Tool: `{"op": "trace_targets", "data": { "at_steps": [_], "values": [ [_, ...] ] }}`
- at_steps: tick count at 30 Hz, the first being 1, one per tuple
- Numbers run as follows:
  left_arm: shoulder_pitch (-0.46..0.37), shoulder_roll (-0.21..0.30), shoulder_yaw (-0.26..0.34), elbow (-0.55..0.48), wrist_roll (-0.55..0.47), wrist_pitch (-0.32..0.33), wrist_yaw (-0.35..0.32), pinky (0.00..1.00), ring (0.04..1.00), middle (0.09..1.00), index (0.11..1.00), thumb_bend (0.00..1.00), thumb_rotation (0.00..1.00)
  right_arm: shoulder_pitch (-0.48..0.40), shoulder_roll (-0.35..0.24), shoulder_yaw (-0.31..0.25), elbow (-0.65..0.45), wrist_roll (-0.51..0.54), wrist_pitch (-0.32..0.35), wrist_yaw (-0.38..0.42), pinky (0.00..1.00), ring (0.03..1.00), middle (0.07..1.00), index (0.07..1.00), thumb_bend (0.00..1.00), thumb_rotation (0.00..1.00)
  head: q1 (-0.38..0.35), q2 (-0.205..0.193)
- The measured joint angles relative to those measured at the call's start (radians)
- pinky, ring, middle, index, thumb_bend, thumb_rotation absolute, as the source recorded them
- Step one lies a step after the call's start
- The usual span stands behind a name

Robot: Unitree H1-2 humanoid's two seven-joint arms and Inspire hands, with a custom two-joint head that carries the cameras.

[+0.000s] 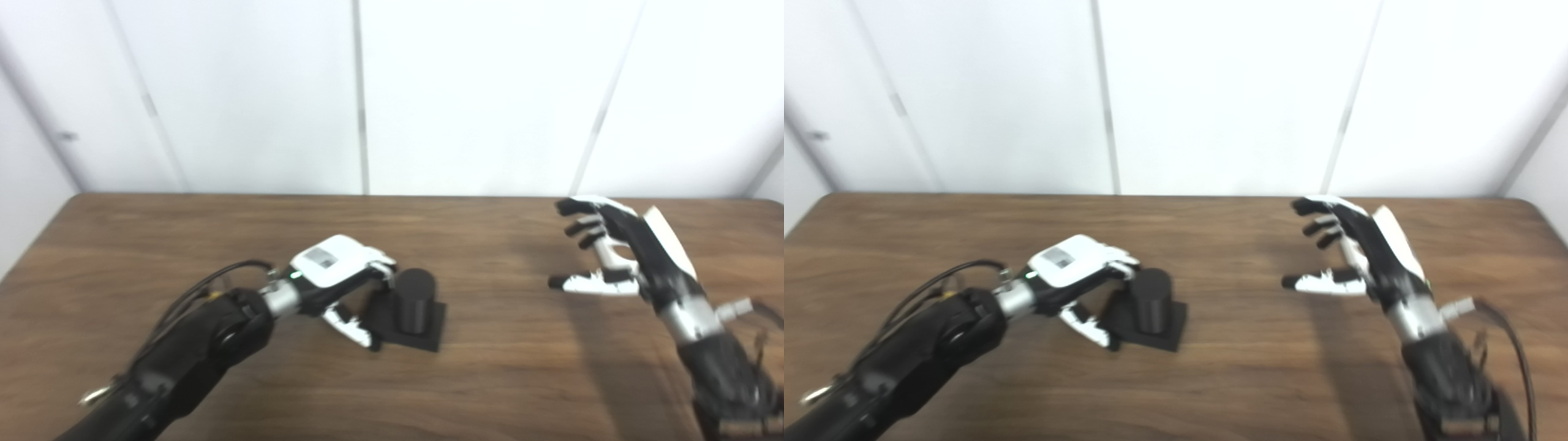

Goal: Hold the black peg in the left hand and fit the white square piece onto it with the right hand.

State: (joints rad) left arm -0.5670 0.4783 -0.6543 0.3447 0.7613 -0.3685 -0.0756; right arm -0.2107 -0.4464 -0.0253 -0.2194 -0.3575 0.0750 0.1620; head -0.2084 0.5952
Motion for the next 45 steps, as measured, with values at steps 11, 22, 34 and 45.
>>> {"op": "trace_targets", "data": {
  "at_steps": [11, 22, 34, 45],
  "values": [
    [0.029, 0.023, 0.004, -0.022, -0.002, -0.009, 0.028, 0.78, 0.845, 0.832, 0.489, 0.52, 0.07, -0.088, -0.137, 0.125, -0.011, -0.22, 0.165, 0.196, 0.62, 0.798, 0.855, 0.77, 0.86, 0.05, -0.195, -0.069],
    [0.029, 0.03, 0.003, 0.011, -0.002, -0.054, 0.069, 0.8, 0.846, 0.831, 0.489, 0.52, 0.07, -0.163, -0.179, 0.179, 0.065, -0.36, 0.263, 0.275, 0.93, 0.941, 0.932, 0.825, 0.84, 0.06, -0.288, -0.118],
    [0.002, 0.044, -0.041, 0.089, -0.008, -0.103, 0.157, 0.85, 0.897, 0.867, 0.49, 0.52, 0.08, -0.317, -0.18, 0.269, 0.255, -0.535, 0.342, 0.309, 0.91, 0.945, 0.953, 0.854, 0.87, 0.11, -0.319, -0.13],
    [-0.011, 0.054, -0.088, 0.12, -0.036, -0.109, 0.216, 0.87, 0.91, 0.878, 0.491, 0.52, 0.08, -0.371, -0.184, 0.329, 0.385, -0.658, 0.37, 0.364, 0.8, 0.911, 0.932, 0.86, 0.95, 0.18, -0.315, -0.127]
  ]
}}
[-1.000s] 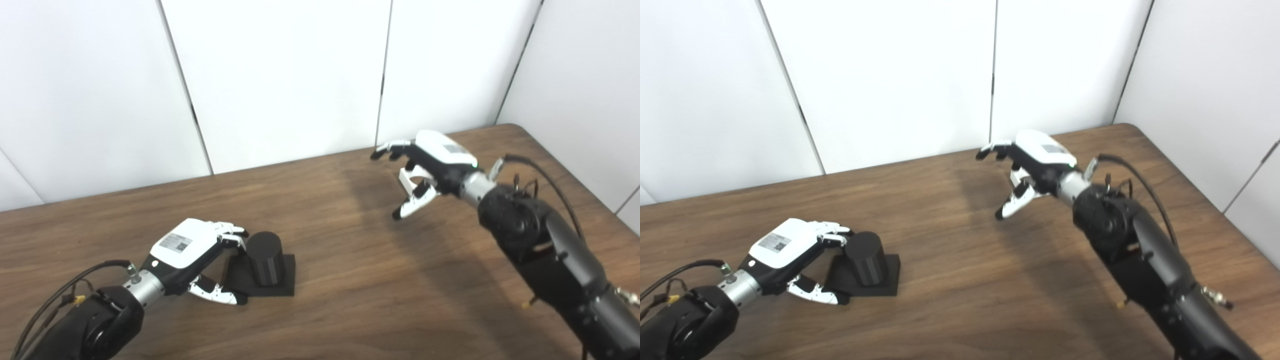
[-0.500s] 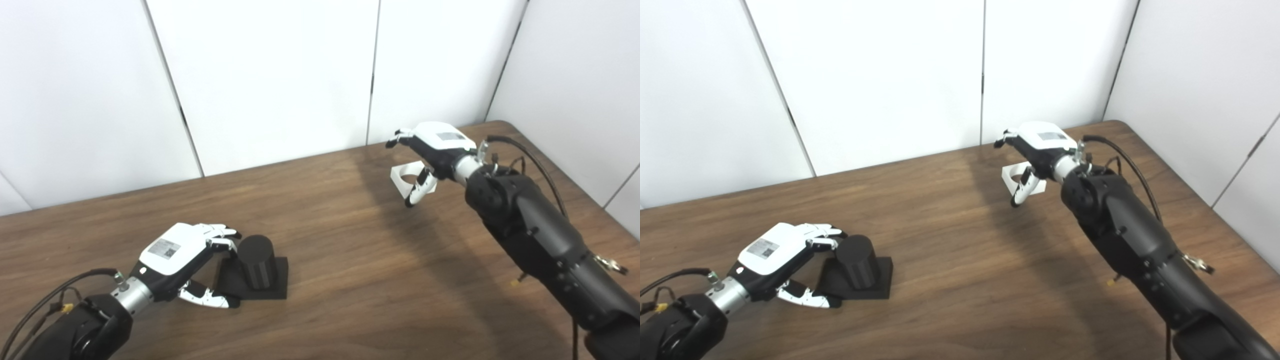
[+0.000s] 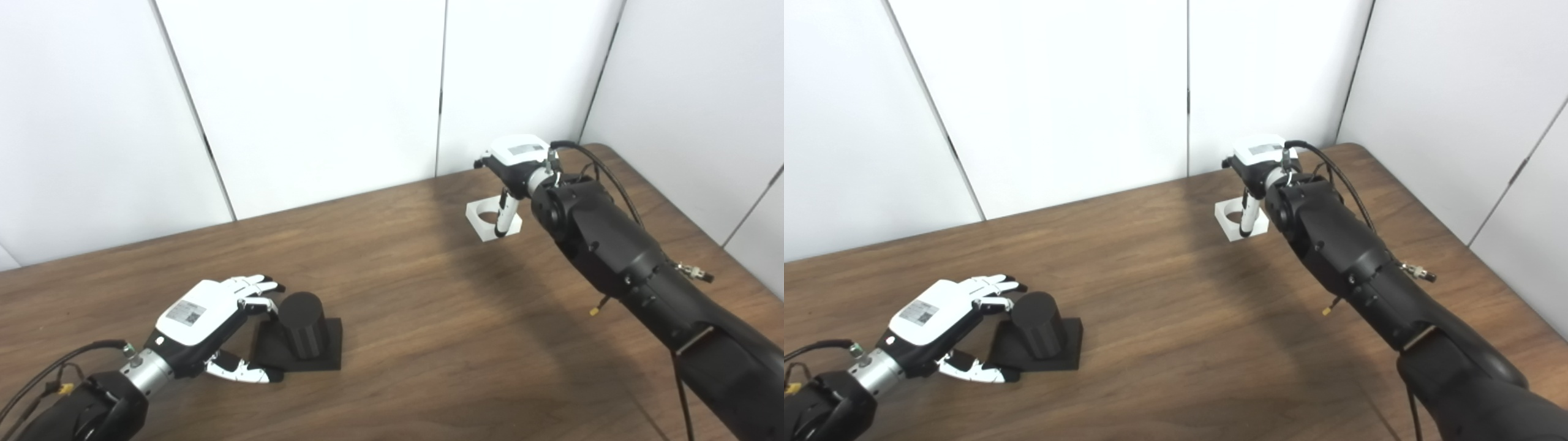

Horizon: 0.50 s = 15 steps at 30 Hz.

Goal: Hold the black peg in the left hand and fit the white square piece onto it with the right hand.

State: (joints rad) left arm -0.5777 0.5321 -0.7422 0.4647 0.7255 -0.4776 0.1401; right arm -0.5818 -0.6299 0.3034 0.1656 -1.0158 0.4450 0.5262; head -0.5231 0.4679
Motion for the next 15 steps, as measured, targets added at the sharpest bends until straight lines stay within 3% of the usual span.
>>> {"op": "trace_targets", "data": {
  "at_steps": [15],
  "values": [
    [0.004, 0.014, -0.001, -0.012, -0.002, 0.0, 0.0, 0.84, 0.871, 0.851, 0.49, 0.52, 0.08, -0.03, -0.016, 0.065, 0.148, -0.03, -0.016, 0.004, 0.78, 0.892, 0.925, 0.845, 0.97, 0.2, 0.018, 0.017]
  ]
}}
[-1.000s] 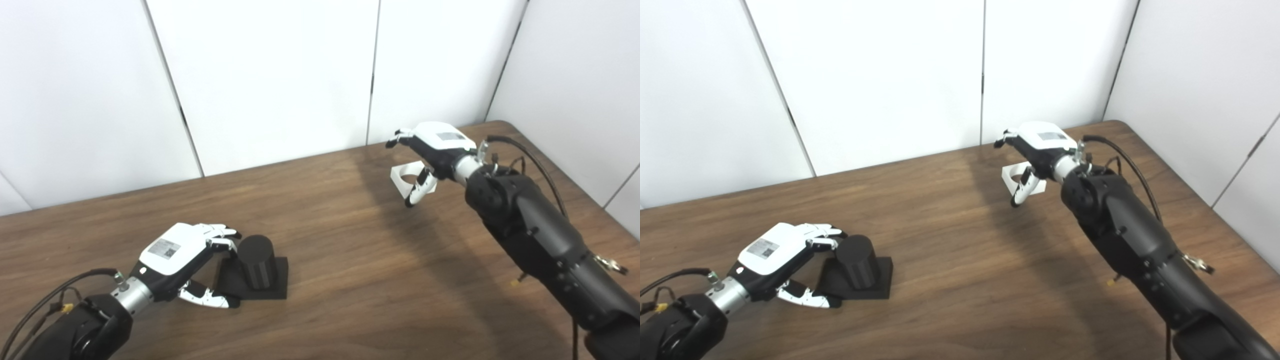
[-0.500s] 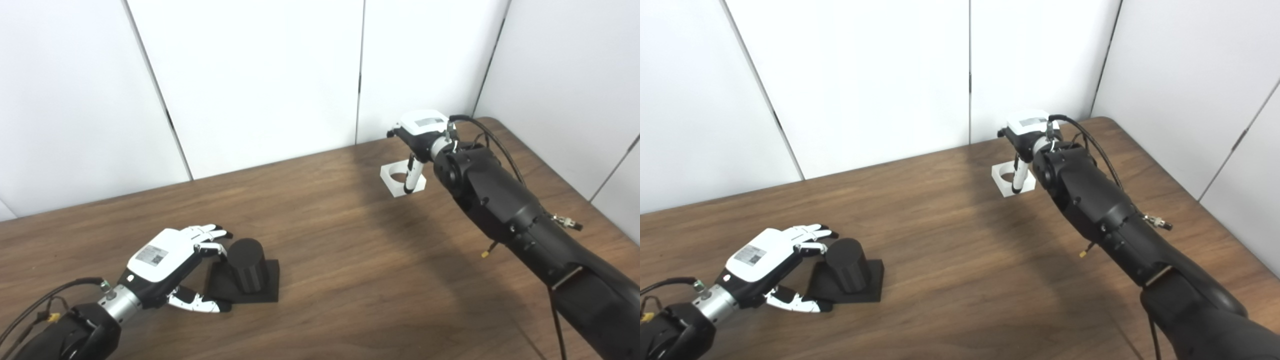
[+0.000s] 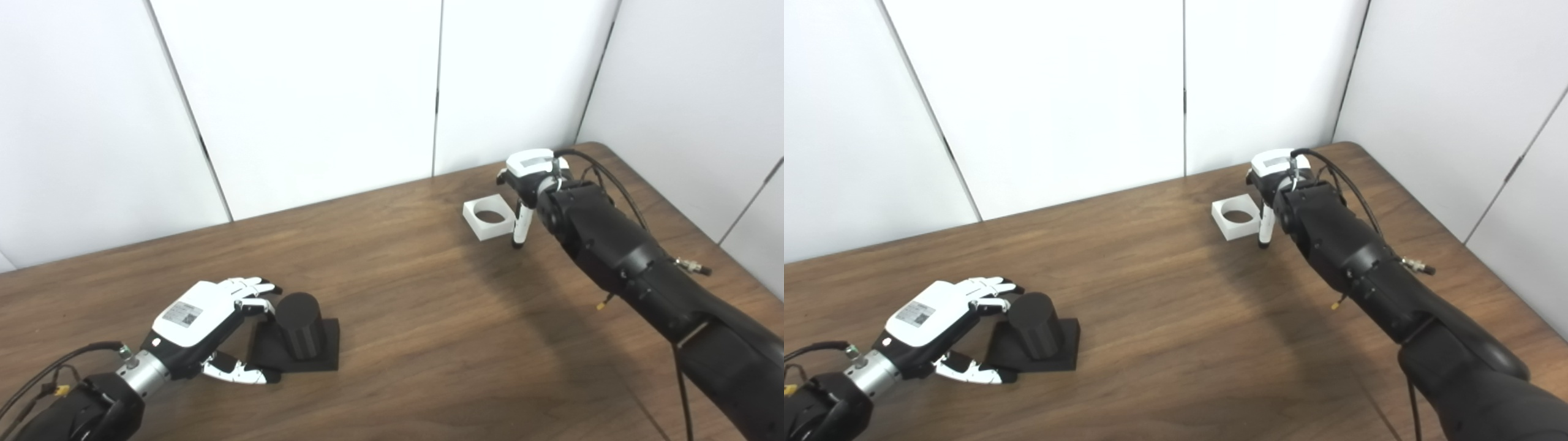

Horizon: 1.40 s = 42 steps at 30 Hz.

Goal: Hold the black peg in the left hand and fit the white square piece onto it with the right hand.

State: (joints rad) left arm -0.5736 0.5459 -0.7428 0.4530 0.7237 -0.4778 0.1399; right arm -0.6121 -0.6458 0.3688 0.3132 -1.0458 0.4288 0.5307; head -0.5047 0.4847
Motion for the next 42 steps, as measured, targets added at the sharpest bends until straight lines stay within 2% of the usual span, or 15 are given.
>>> {"op": "trace_targets", "data": {
  "at_steps": [5, 8, 15, 21, 27, 30, 42],
  "values": [
    [0.002, 0.004, 0.001, -0.006, -0.006, 0.0, -0.005, 0.84, 0.866, 0.846, 0.489, 0.52, 0.08, -0.017, 0.002, -0.012, 0.055, 0.052, -0.016, -0.023, 0.71, 0.873, 0.903, 0.795, 0.91, 0.2, 0.002, 0.002],
    [0.004, 0.008, 0.002, -0.013, -0.022, 0.0, -0.015, 0.84, 0.866, 0.841, 0.489, 0.52, 0.07, -0.019, 0.006, -0.027, 0.076, 0.091, -0.03, -0.049, 0.73, 0.886, 0.905, 0.774, 0.86, 0.21, 0.009, 0.006],
    [0.02, 0.015, 0.02, -0.049, -0.024, 0.007, -0.056, 0.81, 0.855, 0.827, 0.489, 0.52, 0.07, -0.022, 0.008, -0.028, 0.087, 0.132, -0.039, -0.072, 0.76, 0.895, 0.912, 0.76, 0.83, 0.18, 0.021, 0.018],
    [0.033, 0.015, 0.036, -0.064, -0.024, 0.01, -0.072, 0.81, 0.848, 0.823, 0.489, 0.52, 0.07, -0.024, 0.009, -0.018, 0.087, 0.144, -0.053, -0.089, 0.81, 0.908, 0.91, 0.777, 0.83, 0.16, 0.031, 0.023],
    [0.037, 0.015, 0.049, -0.081, -0.024, 0.02, -0.098, 0.8, 0.842, 0.822, 0.489, 0.52, 0.07, -0.034, 0.012, 0.008, 0.087, 0.14, -0.055, -0.096, 0.79, 0.89, 0.902, 0.791, 0.85, 0.18, 0.032, 0.025],
    [0.041, 0.015, 0.053, -0.093, -0.018, 0.028, -0.104, 0.79, 0.835, 0.819, 0.488, 0.52, 0.07, -0.035, 0.014, 0.011, 0.086, 0.139, -0.055, -0.098, 0.82, 0.895, 0.902, 0.798, 0.86, 0.16, 0.037, 0.025],
    [0.062, 0.015, 0.075, -0.116, -0.016, 0.04, -0.122, 0.79, 0.834, 0.819, 0.488, 0.52, 0.07, -0.048, 0.028, 0.039, 0.08, 0.13, -0.056, -0.097, 0.83, 0.9, 0.894, 0.796, 0.86, 0.14, 0.051, 0.034]
  ]
}}
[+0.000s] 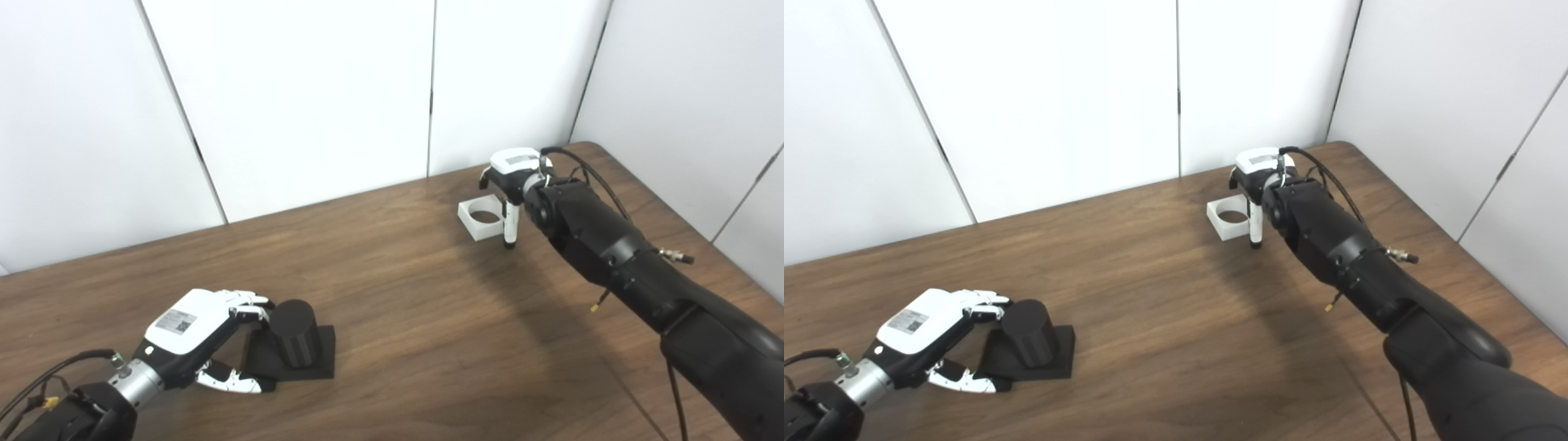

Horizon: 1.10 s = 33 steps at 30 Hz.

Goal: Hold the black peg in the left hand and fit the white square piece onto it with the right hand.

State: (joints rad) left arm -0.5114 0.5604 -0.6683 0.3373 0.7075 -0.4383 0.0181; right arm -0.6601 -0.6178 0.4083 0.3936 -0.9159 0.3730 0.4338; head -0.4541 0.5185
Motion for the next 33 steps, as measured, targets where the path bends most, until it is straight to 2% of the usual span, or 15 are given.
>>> {"op": "trace_targets", "data": {
  "at_steps": [7, 16, 26, 30, 33],
  "values": [
    [0.004, 0.0, 0.007, -0.014, 0.001, 0.009, -0.015, 0.77, 0.825, 0.813, 0.488, 0.52, 0.07, -0.009, 0.012, 0.013, 0.0, 0.003, -0.003, 0.005, 0.8, 0.886, 0.889, 0.791, 0.84, 0.15, 0.009, 0.008],
    [0.007, 0.0, 0.016, -0.031, 0.001, 0.016, -0.042, 0.78, 0.835, 0.82, 0.489, 0.52, 0.07, -0.008, 0.012, 0.013, 0.0, 0.006, -0.03, 0.006, 0.78, 0.882, 0.88, 0.725, 0.81, 0.17, 0.011, 0.015],
    [0.008, 0.0, 0.02, -0.041, 0.001, 0.025, -0.06, 0.78, 0.838, 0.82, 0.489, 0.52, 0.07, -0.013, 0.011, 0.011, 0.004, 0.015, -0.032, 0.021, 0.75, 0.867, 0.871, 0.702, 0.8, 0.18, 0.012, 0.018],
    [0.008, 0.0, 0.02, -0.041, 0.001, 0.025, -0.061, 0.78, 0.838, 0.819, 0.488, 0.52, 0.07, -0.017, 0.009, 0.014, 0.009, 0.017, -0.032, 0.029, 0.74, 0.853, 0.85, 0.626, 0.78, 0.25, 0.014, 0.021],
    [0.008, 0.0, 0.021, -0.042, 0.0, 0.026, -0.063, 0.79, 0.84, 0.82, 0.488, 0.52, 0.07, -0.02, 0.005, 0.015, 0.014, 0.011, -0.029, 0.039, 0.75, 0.841, 0.815, 0.587, 0.77, 0.24, 0.014, 0.021]
  ]
}}
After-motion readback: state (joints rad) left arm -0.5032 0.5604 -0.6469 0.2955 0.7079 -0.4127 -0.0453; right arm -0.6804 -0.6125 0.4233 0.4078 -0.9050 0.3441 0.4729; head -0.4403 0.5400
